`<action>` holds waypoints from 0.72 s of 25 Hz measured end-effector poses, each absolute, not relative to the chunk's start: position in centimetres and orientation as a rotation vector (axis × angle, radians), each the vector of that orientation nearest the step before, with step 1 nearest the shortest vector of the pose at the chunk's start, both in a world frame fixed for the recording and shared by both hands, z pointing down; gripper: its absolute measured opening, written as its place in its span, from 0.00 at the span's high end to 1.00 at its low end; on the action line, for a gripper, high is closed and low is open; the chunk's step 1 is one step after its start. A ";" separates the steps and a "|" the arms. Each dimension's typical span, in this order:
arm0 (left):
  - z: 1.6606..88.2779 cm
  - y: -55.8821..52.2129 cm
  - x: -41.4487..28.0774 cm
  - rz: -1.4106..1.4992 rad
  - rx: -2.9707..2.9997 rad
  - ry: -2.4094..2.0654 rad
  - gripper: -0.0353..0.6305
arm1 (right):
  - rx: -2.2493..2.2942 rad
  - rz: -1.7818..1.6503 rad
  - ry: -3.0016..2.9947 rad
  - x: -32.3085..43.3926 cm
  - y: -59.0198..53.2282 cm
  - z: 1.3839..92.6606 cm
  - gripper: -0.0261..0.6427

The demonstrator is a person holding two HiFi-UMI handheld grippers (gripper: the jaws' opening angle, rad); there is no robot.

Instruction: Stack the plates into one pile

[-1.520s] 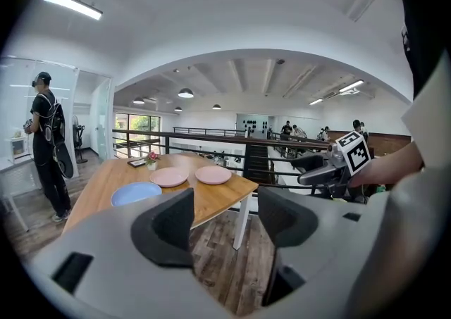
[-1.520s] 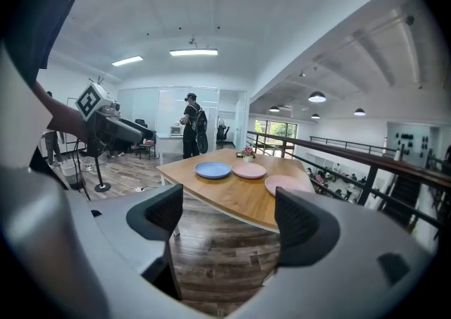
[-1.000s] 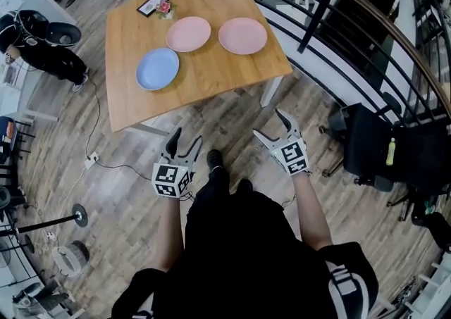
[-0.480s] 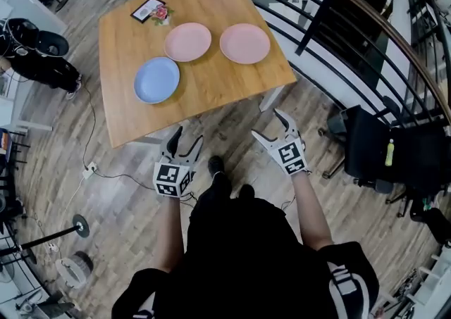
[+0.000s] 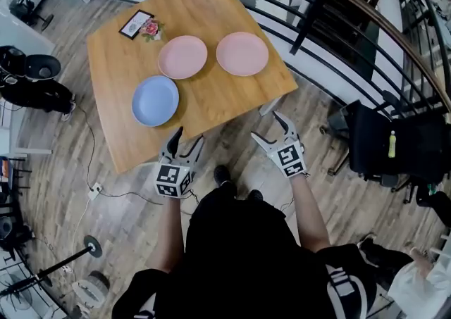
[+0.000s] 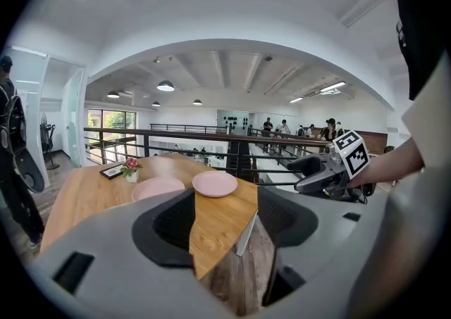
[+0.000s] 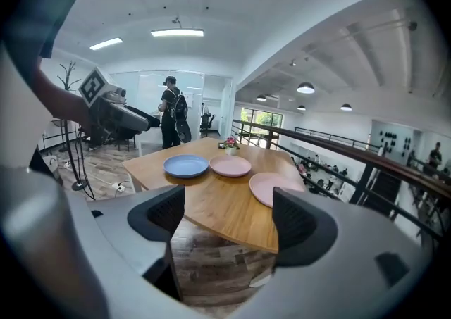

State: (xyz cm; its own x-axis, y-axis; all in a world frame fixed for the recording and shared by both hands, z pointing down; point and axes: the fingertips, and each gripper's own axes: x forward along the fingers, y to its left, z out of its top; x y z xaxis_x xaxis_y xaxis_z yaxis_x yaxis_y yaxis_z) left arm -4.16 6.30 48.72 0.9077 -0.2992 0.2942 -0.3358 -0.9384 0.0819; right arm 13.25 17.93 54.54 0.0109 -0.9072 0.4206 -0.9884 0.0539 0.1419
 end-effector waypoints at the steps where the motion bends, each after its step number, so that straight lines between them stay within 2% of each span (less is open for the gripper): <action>1: 48.7 5.7 -4.0 0.424 2.942 -0.477 0.51 | 1.906 0.280 -1.932 13.3 17.5 54.6 0.36; 18: 49.9 -1.7 -3.5 0.412 2.968 -0.343 0.51 | 1.978 0.316 -1.830 12.5 11.3 55.8 0.37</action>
